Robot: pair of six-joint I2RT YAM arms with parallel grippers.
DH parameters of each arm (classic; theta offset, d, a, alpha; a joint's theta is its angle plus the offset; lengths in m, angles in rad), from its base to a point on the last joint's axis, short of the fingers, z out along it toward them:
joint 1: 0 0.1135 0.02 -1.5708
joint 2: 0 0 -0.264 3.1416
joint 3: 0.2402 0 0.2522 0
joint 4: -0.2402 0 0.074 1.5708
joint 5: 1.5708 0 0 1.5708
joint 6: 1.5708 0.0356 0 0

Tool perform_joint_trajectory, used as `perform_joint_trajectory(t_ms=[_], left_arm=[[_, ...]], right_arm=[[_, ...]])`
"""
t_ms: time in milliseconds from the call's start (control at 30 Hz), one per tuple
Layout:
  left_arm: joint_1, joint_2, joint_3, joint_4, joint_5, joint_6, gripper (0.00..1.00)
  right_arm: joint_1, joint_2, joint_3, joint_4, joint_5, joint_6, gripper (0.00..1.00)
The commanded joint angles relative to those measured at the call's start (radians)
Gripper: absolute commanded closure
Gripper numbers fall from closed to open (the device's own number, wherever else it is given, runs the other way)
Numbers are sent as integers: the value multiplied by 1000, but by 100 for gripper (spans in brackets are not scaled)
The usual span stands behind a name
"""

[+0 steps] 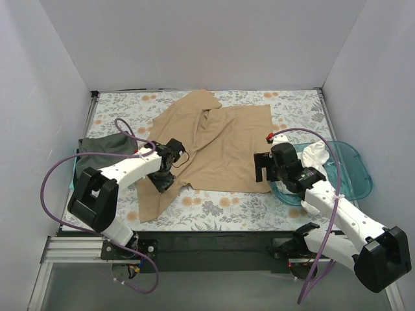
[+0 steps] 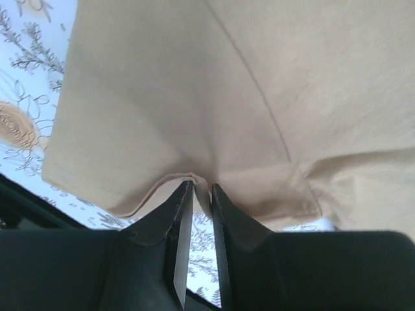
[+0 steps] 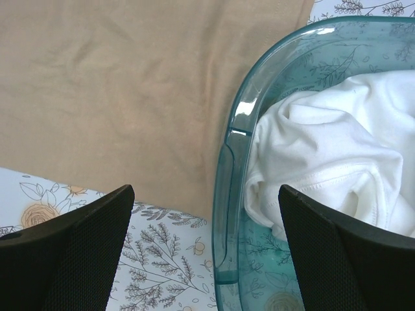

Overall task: Fold and stack the t-shirts
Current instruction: Flatten the tshirt out

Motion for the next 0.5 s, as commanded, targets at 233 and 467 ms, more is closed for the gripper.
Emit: perform_joint_trajectory(t_ms=[233, 467], left_arm=[[-70, -41, 5, -37, 21, -28, 82], [-115, -48, 2, -11, 69, -35, 100]], right_arm=[[5, -1, -17, 12, 15, -3, 2], [5, -12, -22, 13, 26, -6, 2]])
